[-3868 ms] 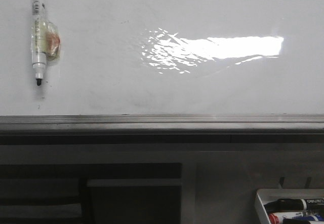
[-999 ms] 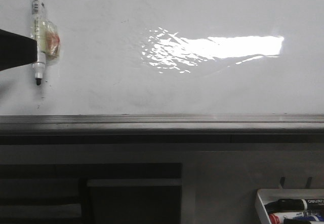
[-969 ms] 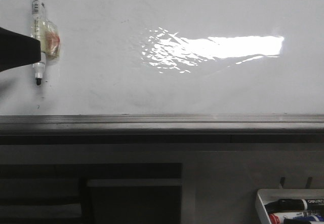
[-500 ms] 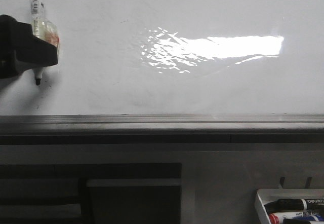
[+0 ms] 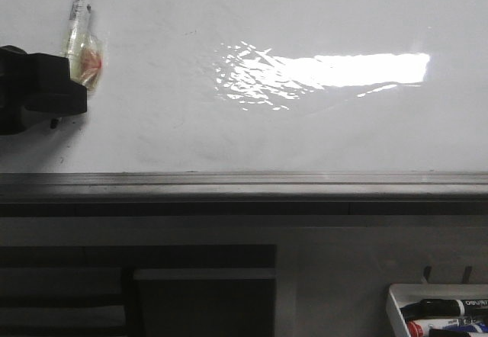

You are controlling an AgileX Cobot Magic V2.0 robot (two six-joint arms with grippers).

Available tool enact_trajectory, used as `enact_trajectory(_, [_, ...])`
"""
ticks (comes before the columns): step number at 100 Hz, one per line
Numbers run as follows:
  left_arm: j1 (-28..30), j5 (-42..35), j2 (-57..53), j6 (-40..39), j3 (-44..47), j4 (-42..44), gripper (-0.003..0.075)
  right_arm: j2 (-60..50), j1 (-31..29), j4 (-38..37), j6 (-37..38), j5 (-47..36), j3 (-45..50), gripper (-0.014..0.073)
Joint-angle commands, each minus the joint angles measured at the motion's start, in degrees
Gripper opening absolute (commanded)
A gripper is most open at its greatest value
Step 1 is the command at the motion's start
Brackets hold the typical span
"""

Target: Write number 5 on whiteboard

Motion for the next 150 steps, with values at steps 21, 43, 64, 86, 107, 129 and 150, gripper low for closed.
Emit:
enact_trajectory(21, [-0.09,4.34,-8.19,-0.42,-1.31,21.07,-0.0020,5.20,11.04,1.28,-2.01,-1.47,-5.12,-0.0061])
enact_trajectory(43, [-0.09,7.97,-14.77,-0.42,-1.31,50.11,-0.0020,15.07,23.24,3.23,-3.12,-3.47,-9.36,-0.0061])
enact_trajectory(64, [-0.09,1.32,-13.71,-0.42,-1.31,64.28,-0.0020,25.09,35.83,5.61,-3.12,-6.22,-15.34,0.0026])
enact_trajectory(86, [-0.09,-2.77,-11.90,-0.42,-1.31,64.41,-0.0020,35.59,49.01,5.61,-3.12,-12.64,-22.32,0.0389])
enact_trajectory(107, [-0.09,-2.99,-11.39,-0.42,-1.31,64.41,-0.0020,45.69,53.71,5.61,-3.12,-17.65,-27.76,0.0387])
enact_trajectory(129, [-0.09,-2.99,-11.39,-0.42,-1.31,64.41,-0.0020,53.65,53.92,5.61,-3.12,-21.53,-31.84,0.0387])
enact_trajectory(150, [-0.09,-2.99,-11.39,-0.42,-1.31,64.41,-0.0020,56.48,53.92,5.61,-3.12,-21.03,-32.89,0.0360])
